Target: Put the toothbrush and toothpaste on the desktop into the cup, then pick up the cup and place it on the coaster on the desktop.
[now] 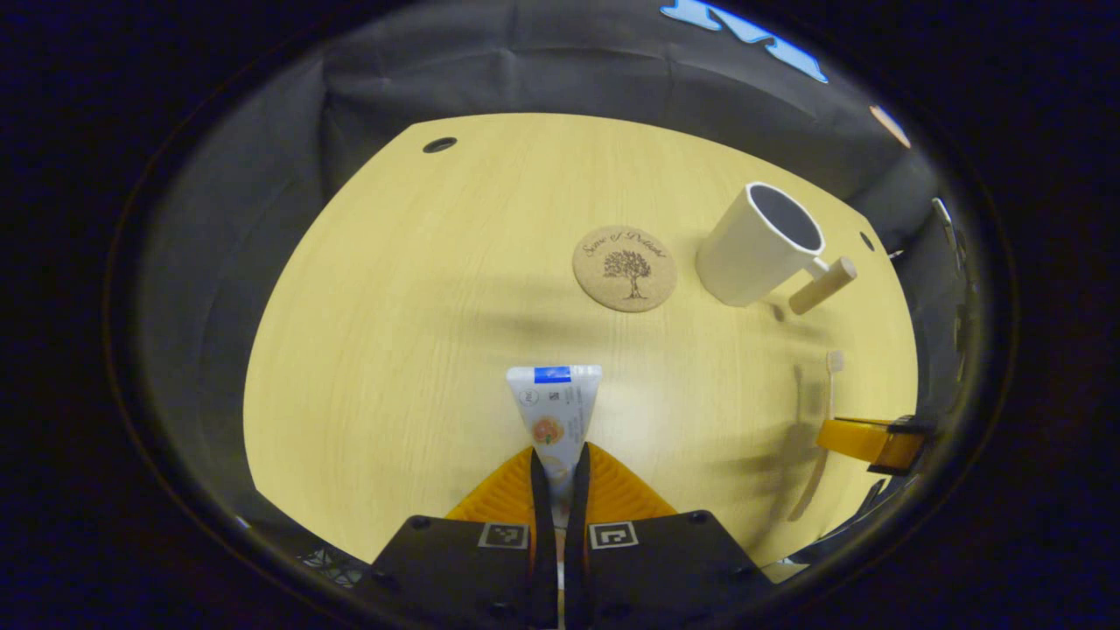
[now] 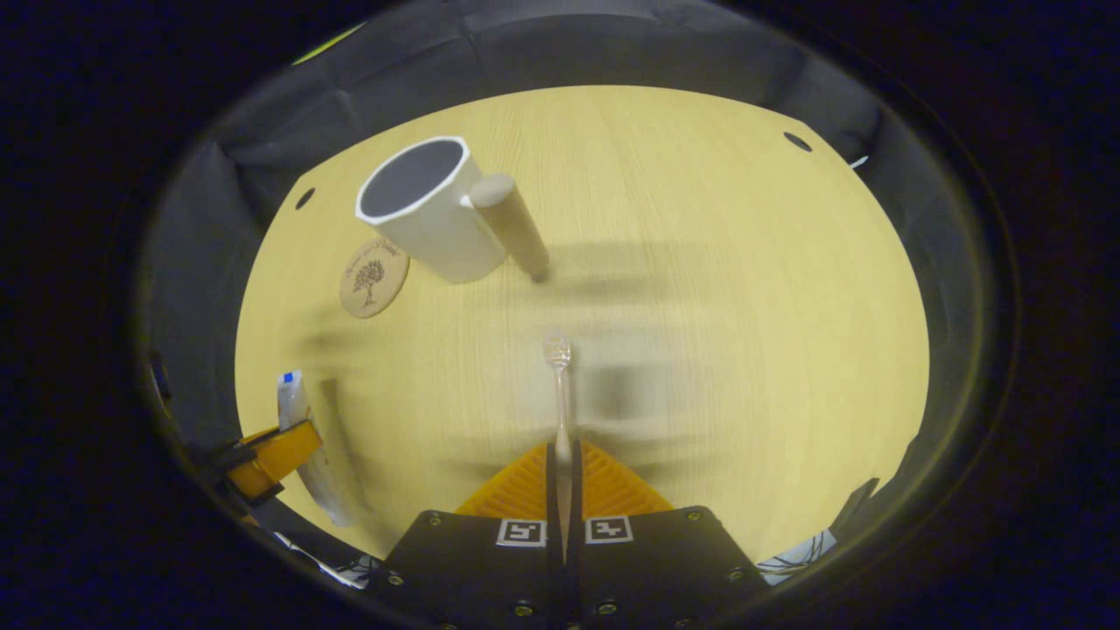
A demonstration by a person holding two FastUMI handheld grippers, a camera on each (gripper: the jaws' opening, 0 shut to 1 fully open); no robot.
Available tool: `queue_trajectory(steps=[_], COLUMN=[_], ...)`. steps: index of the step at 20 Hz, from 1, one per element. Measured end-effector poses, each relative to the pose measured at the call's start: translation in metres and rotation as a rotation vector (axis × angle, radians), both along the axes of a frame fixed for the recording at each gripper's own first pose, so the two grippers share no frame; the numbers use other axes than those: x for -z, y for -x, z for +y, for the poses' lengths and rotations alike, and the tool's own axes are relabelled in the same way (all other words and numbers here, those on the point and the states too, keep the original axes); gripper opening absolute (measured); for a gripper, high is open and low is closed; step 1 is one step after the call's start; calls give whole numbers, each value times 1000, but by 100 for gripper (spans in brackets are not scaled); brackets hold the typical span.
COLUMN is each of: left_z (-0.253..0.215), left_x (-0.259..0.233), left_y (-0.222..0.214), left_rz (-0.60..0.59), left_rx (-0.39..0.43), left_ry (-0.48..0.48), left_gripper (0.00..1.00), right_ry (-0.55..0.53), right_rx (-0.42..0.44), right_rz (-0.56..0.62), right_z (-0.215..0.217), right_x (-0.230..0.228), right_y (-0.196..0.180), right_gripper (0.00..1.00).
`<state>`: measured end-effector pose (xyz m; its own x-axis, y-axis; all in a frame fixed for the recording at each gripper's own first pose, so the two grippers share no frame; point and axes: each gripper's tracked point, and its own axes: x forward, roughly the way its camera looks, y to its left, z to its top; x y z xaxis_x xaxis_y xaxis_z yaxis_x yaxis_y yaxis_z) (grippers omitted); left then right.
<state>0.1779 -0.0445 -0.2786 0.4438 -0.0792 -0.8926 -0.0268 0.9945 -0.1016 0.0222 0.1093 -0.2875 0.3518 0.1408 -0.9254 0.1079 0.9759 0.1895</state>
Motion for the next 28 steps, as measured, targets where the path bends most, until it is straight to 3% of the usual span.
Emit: queue_trajectory(steps=[8, 15, 21, 28], left_z=[25, 49, 82, 113], left_x=[-27, -36, -45, -50], left_y=[-1, 15, 43, 75], left_rz=[-53, -59, -49, -35], left_rx=[-110, -187, -262, -359], left_ry=[46, 60, 37, 32], left_gripper=[10, 11, 10, 10], right_ry=[-28, -94, -166, -70], right_rx=[70, 99, 124, 83], right_rz=[-212, -442, -472, -517], right_z=[-25, 2, 36, 55], right_x=[-93, -172, -174, -137], right_y=[-66, -152, -201, -226], right_gripper=[1, 1, 2, 1])
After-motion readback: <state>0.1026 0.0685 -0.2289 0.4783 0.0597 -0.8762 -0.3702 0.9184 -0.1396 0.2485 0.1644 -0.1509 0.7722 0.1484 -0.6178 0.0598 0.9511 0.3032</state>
